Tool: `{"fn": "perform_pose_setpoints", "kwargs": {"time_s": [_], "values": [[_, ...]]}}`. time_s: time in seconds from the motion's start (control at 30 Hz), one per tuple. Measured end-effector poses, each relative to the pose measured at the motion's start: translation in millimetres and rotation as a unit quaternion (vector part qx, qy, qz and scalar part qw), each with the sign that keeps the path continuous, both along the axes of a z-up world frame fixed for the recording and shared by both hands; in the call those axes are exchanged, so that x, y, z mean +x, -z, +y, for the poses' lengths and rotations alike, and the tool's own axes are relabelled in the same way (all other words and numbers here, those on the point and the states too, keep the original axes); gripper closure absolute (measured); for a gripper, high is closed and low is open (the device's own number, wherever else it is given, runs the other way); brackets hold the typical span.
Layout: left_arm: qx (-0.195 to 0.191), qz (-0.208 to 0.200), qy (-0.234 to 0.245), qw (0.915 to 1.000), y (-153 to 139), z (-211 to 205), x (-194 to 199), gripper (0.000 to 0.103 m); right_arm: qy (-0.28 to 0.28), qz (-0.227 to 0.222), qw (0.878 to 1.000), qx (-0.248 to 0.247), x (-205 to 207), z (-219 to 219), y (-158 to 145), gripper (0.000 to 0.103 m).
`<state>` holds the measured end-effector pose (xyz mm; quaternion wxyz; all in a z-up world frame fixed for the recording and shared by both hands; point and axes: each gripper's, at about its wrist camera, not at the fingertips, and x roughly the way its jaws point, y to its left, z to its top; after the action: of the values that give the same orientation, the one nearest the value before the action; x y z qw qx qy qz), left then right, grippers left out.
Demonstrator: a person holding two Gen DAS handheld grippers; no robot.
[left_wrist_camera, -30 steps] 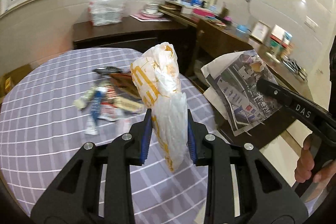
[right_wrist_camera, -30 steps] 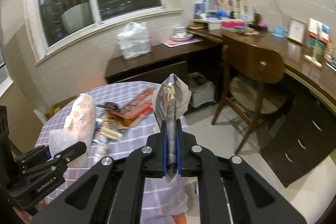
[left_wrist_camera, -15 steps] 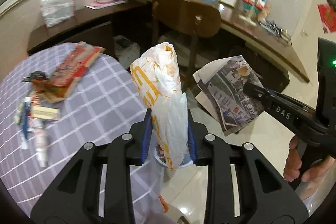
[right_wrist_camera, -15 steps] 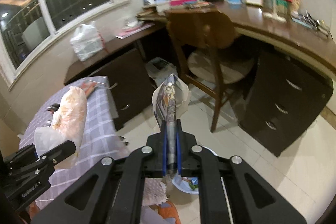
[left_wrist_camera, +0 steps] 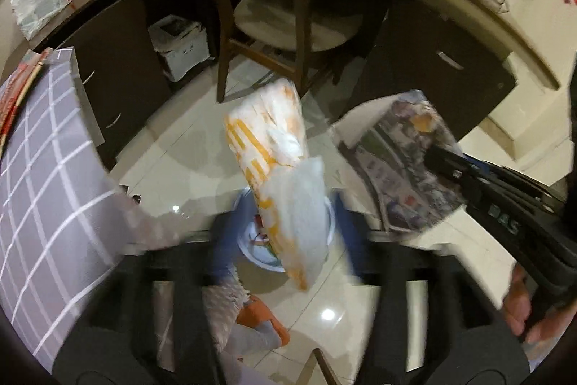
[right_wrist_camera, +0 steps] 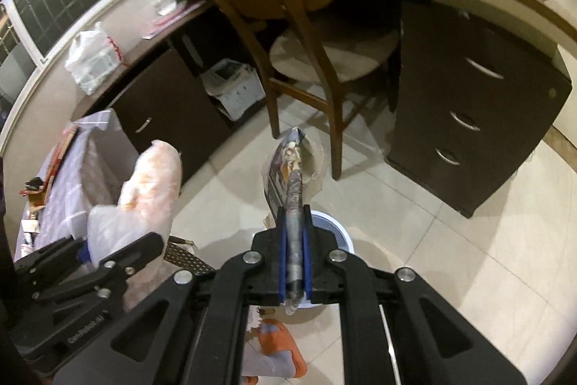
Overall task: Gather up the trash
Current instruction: 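Carry the bag and newspaper over the wastebasket and open both grippers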
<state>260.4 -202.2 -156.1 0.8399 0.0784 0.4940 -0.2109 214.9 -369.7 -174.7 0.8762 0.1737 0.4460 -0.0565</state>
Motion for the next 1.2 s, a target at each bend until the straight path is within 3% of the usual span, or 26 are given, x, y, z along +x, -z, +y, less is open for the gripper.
{"fn": "perform_pose_setpoints", "kwargs": {"time_s": [0.23, 0.4, 0.7, 0.97, 1.07, 1.2], "values": [[0.01, 0.012, -0.002, 0.9999, 16, -1, 11, 0.04, 0.0, 0.023, 1.0, 0.006, 8, -6, 19, 0.095], [0.014, 0.005, -0.007, 0.9999, 13, 6, 11, 0.04, -0.018, 0.039, 0.999, 0.005, 25, 7, 22, 0.087], [0.0, -0.003, -0.008, 1.0, -1, 16, 5, 0.04, -0.041, 0.043, 0.998, -0.01, 22, 23, 16, 0.087], [-0.035, -0.038, -0.016, 0.9985, -42, 39, -12, 0.04, -0.042, 0.014, 0.999, -0.019, 6, 36, -15, 0.086], [-0.047, -0.057, -0.024, 0.997, -59, 53, -21, 0.04, -0.045, -0.008, 0.999, -0.028, -2, 45, -34, 0.08], [-0.062, -0.082, -0.042, 0.9938, -81, 83, -34, 0.04, -0.058, -0.039, 0.997, -0.036, -12, 65, -59, 0.08]]}}
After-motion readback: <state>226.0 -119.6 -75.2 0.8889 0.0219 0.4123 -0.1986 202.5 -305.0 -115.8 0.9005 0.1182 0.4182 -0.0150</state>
